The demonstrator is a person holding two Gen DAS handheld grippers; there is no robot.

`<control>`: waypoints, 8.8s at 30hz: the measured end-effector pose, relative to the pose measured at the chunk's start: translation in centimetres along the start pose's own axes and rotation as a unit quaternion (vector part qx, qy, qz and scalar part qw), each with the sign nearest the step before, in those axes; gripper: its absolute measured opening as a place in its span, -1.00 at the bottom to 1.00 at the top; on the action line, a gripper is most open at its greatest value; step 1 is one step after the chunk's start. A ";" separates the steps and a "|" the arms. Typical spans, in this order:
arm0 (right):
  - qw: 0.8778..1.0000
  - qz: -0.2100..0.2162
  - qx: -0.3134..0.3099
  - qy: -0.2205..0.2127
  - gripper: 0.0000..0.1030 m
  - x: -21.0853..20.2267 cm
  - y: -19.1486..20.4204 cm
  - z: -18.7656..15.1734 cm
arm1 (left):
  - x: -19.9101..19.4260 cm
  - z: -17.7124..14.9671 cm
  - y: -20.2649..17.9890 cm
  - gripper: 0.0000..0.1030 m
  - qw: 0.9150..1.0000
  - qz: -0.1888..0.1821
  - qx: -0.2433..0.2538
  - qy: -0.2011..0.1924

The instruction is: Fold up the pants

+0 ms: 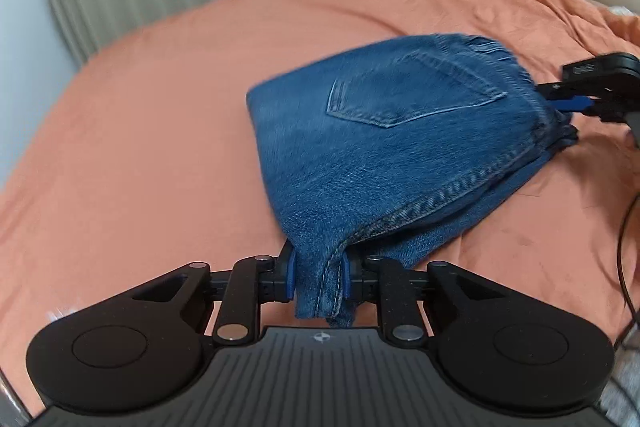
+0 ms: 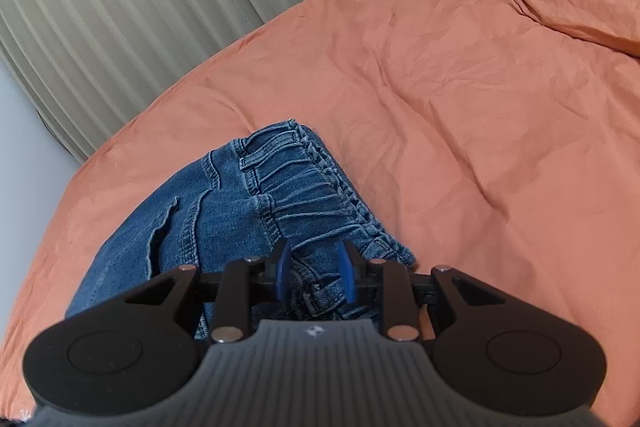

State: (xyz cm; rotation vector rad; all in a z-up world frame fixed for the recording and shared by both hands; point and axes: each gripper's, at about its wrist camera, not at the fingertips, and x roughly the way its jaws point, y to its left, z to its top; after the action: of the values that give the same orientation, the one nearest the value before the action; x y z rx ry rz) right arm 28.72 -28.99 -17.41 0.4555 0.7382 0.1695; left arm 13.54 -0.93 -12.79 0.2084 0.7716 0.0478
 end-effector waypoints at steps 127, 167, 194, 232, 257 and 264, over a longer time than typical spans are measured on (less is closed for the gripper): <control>0.979 0.141 0.114 0.093 -0.45 8.4 17.1 -10.9 | 16.8 1.4 34.6 -0.70 0.956 -0.128 -0.262 0.019; 0.955 0.115 -0.269 -0.036 0.40 -8.6 26.3 -7.9 | -8.1 -1.4 22.3 0.00 0.980 0.012 -0.192 -0.054; 0.943 0.083 -0.322 -0.032 0.57 -15.9 27.2 -16.1 | -11.0 -6.1 14.6 0.87 0.975 0.108 -0.175 -0.090; 0.942 0.097 -0.316 -0.057 0.57 -16.9 26.8 -15.9 | -10.8 -5.9 13.4 0.87 0.980 0.109 -0.153 -0.065; 0.940 0.104 -0.320 -0.058 0.57 -17.2 26.9 -15.9 | -11.0 -5.9 13.2 0.87 0.980 0.108 -0.152 -0.066; 0.940 0.104 -0.320 -0.058 0.57 -17.2 27.0 -15.9 | -11.1 -5.9 13.2 0.87 0.981 0.108 -0.147 -0.064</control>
State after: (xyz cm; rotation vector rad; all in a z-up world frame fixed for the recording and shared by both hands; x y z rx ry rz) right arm 5.54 -4.82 -4.94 -0.0830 0.4786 0.5583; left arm 1.91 11.63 -6.64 0.0123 0.6018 0.3491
